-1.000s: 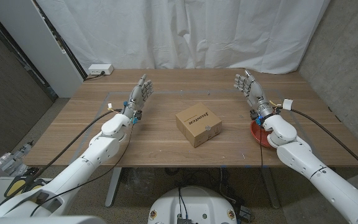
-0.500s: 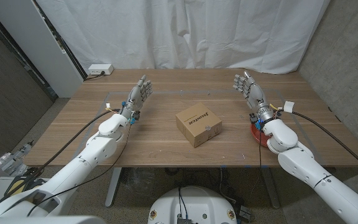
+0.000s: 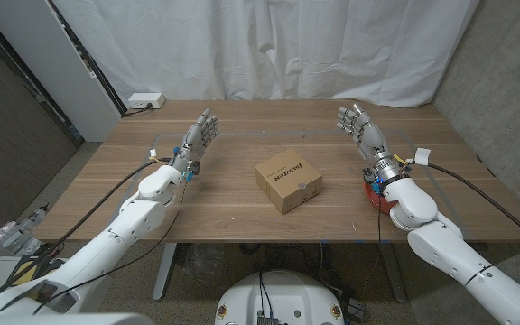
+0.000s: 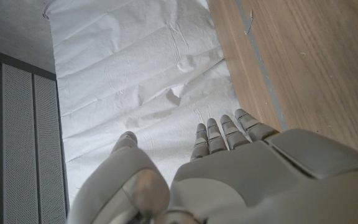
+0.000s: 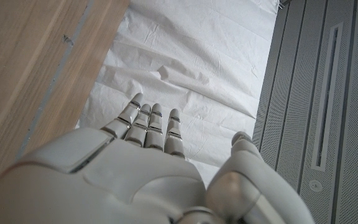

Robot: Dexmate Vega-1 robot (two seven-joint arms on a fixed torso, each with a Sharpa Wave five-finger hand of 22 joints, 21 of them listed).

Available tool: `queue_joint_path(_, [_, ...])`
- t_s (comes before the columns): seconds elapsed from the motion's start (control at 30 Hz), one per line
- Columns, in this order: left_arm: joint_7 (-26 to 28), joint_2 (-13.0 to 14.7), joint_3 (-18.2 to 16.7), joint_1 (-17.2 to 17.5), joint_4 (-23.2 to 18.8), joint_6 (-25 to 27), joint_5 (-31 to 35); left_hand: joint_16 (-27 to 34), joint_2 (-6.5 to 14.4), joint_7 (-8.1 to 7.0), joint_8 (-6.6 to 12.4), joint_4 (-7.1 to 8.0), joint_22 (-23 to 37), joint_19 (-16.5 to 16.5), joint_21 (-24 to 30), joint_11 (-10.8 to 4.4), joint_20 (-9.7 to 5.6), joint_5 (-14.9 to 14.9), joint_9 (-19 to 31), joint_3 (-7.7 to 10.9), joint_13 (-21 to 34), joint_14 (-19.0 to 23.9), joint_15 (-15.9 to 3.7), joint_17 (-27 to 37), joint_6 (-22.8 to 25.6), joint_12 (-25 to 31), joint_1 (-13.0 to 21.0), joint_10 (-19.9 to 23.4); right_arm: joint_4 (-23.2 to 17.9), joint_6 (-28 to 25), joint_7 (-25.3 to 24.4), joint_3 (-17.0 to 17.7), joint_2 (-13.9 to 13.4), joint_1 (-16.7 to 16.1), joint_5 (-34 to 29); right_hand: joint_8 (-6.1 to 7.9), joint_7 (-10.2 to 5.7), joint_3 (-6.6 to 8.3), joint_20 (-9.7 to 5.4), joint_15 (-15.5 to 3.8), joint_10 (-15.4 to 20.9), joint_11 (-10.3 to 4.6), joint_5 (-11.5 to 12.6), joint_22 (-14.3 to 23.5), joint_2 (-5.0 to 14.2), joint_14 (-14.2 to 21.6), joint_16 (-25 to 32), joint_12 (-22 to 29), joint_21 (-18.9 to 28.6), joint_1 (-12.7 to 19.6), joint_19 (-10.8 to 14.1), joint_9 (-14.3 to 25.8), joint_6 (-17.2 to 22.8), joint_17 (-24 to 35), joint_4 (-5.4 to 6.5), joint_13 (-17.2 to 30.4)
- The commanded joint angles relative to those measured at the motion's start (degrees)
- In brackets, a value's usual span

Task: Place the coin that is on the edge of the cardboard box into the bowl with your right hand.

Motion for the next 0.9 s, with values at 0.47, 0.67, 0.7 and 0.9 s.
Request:
queue_joint_path(0.47, [0.97, 1.68, -1.33, 1.83, -2.18, 0.94, -0.58, -0.22, 0.31, -0.05, -0.15, -0.5, 0.22, 0.04, -0.14, 0.41, -3.15, -0.4, 0.3, 0.26, 0.26, 0.39, 0.1, 0.22, 0.67, -0.26, 1.54, 0.56, -4.99, 1.75, -1.92, 2.32, -0.47, -5.9, -3.36, 0.65, -0.57, 0.04, -0.68, -1.37, 2.31, -0.58, -0.3, 0.33, 0.04, 2.43, 0.71, 0.73, -0.22, 0.86, 2.56, 0.18, 1.44, 0.08, -0.87, 0.18])
queue_joint_path(0.67, [0.32, 1.13, -1.13, 1.06, -1.57, 0.72, -0.84, -0.25, 0.37, -0.06, -0.2, -0.57, 0.23, 0.06, -0.15, 0.29, -3.19, -0.53, 0.3, 0.27, 0.27, 0.39, 0.12, 0.23, 0.71, -0.31, 1.7, 0.56, -6.05, 1.65, -2.03, 2.92, -0.86, -6.99, -4.14, 0.62, -0.7, 0.05, -0.63, -1.36, 2.4, -0.65, -0.31, 0.34, 0.05, 2.56, 0.67, 0.71, -0.35, 0.92, 2.65, 0.18, 1.5, 0.08, -0.96, 0.18])
queue_joint_path(0.7, [0.54, 1.02, -1.08, 0.97, -1.69, 0.81, -0.77, -0.25, 0.38, 0.0, -0.18, -0.58, 0.23, 0.03, -0.16, 0.28, -3.16, -0.55, 0.3, 0.26, 0.27, 0.41, 0.15, 0.23, 0.8, -0.33, 1.72, 0.54, -6.25, 1.64, -1.91, 3.08, -1.04, -7.19, -4.18, 0.62, -0.78, 0.06, -0.63, -1.36, 2.44, -0.67, -0.3, 0.34, 0.06, 2.59, 0.67, 0.71, -0.37, 0.95, 2.67, 0.18, 1.52, 0.08, -0.98, 0.18])
queue_joint_path(0.9, [-0.48, 0.89, -0.23, -0.37, -1.08, 0.91, -0.06, -0.25, 0.45, 0.0, -0.21, -0.63, 0.24, 0.05, -0.17, 0.38, -3.15, -0.67, 0.31, 0.26, 0.27, 0.49, 0.2, 0.24, 0.88, -0.3, 1.86, 0.72, -6.58, 2.56, -2.2, 3.78, -0.86, -8.39, -5.02, 0.57, -0.92, 0.11, -0.58, -1.42, 2.66, -0.81, -0.3, 0.34, 0.11, 2.72, 0.61, 0.72, -0.5, 1.08, 2.88, 0.19, 1.55, 0.07, -1.12, 0.17])
